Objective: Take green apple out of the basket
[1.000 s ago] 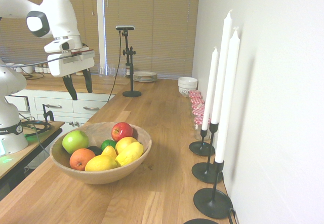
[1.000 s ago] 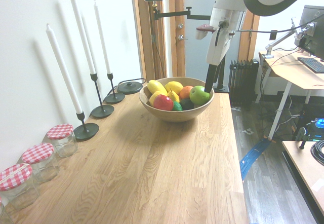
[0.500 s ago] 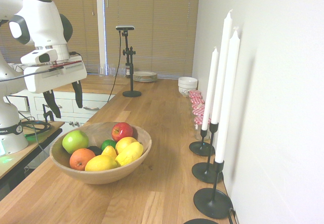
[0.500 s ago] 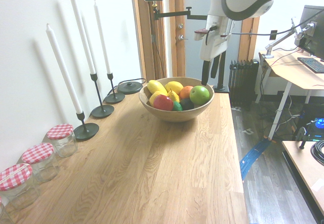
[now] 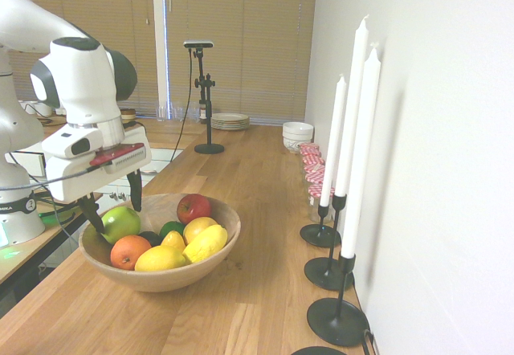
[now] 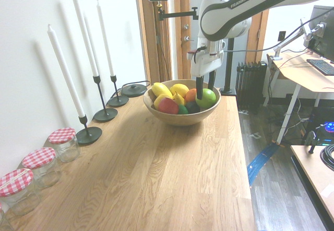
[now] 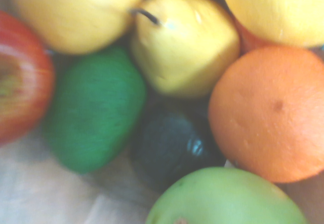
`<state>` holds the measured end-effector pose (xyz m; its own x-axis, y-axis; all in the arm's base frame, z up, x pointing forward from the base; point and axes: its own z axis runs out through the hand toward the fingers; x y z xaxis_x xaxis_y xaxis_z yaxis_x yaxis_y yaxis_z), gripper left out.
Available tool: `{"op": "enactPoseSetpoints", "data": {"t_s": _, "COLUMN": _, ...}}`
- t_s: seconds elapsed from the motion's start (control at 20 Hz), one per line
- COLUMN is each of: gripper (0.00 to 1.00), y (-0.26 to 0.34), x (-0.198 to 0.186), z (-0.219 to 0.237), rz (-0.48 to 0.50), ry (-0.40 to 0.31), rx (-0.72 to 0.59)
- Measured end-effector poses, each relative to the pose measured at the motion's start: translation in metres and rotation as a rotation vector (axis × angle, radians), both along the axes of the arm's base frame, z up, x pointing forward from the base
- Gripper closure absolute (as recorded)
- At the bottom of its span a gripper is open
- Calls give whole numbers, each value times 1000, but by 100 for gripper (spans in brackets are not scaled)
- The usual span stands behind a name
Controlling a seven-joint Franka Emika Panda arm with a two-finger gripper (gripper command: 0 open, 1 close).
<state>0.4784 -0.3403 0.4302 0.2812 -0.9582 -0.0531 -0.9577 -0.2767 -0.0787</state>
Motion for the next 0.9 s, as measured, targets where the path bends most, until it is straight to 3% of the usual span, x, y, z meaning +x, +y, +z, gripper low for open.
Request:
{"op": "enactPoseSetpoints", "data": {"t_s": 0.15, "gripper": 0, "y": -3, "x": 5, "z": -18, "rz": -5, "ry": 23, "rx": 14}}
{"op": "enactPoseSetpoints", "data": {"t_s": 0.2, "gripper": 100, "y": -3, "x": 6, "z": -20, "rz": -5, "ry": 21, "rx": 17}}
{"op": "enactPoseSetpoints", "data": {"t_s": 0.9, "gripper": 100, "y": -4, "x": 11, "z": -12, "rz": 2, "ry": -3, "rx": 15}}
